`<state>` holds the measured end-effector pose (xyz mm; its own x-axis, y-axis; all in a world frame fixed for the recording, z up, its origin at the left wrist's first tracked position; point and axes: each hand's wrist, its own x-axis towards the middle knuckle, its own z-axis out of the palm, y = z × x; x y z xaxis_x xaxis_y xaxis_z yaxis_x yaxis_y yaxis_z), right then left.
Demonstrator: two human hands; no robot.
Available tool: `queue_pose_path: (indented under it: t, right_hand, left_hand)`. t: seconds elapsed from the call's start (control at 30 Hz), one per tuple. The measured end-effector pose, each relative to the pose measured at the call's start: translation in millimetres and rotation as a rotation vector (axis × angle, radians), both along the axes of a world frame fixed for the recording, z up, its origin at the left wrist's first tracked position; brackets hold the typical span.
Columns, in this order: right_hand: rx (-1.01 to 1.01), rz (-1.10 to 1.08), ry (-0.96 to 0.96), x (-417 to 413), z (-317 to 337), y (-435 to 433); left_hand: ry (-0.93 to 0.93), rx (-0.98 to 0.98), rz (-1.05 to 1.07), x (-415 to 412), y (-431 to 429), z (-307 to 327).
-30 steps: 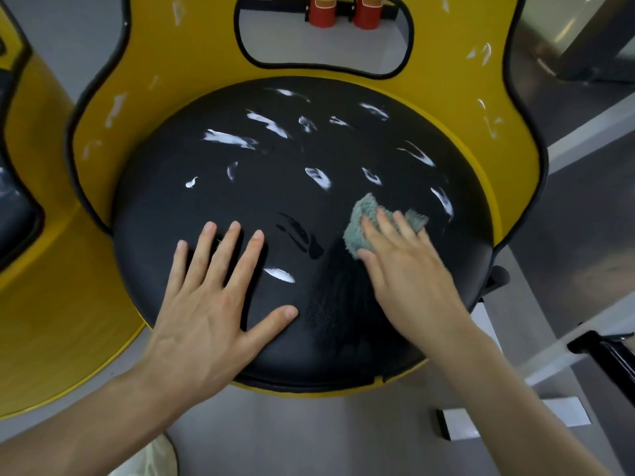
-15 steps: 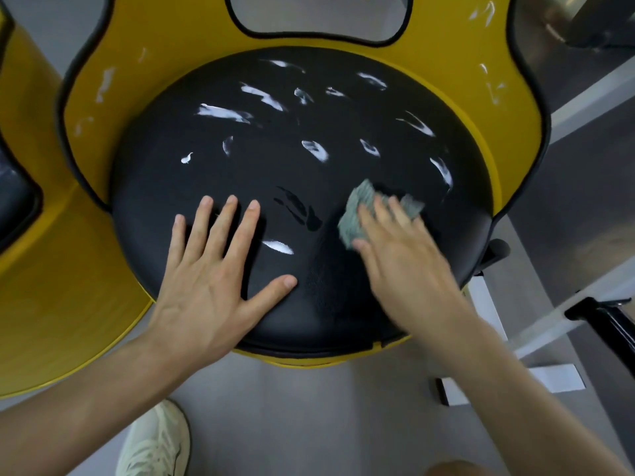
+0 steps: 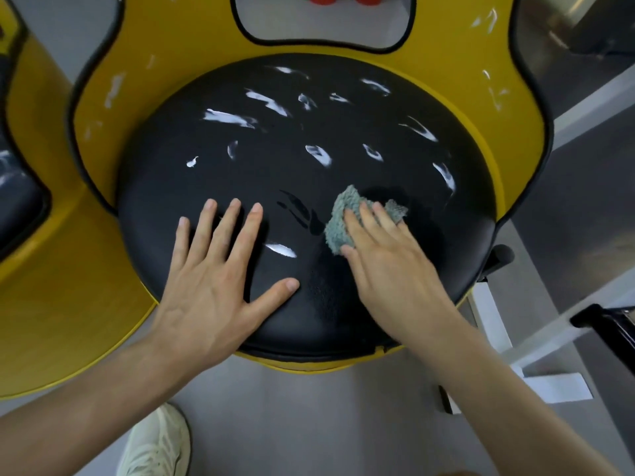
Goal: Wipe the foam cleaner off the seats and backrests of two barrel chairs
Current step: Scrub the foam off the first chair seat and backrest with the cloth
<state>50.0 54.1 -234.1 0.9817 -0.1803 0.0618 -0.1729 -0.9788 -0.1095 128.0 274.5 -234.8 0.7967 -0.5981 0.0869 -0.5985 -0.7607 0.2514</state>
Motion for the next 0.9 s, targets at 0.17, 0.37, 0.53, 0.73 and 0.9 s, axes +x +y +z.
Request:
queue_pose_path:
  t: [0.17,0.37,0.53,0.73,0.9]
  right_hand:
    - [-0.035,-0.104,-0.053,-12,-2,5]
    - [0.008,0.103,-0.026,-24,-5,35]
    - [0.033,-0.058,0.064,22,7,0]
    - [0.025,0.057,0.000,-22,5,36]
    - [0.036,0.180,0.007,9,10,37]
  left_hand:
    - [0.002,-0.009,-0.003,0,1,0]
    - [-0.002,-0.002,-0.005,1,0,0]
    - [0.006,0.008,0.042,1,2,2]
    - [0.053,-0.004,0.144,13,21,1]
    - [0.099,-0.036,0.228,23,31,0]
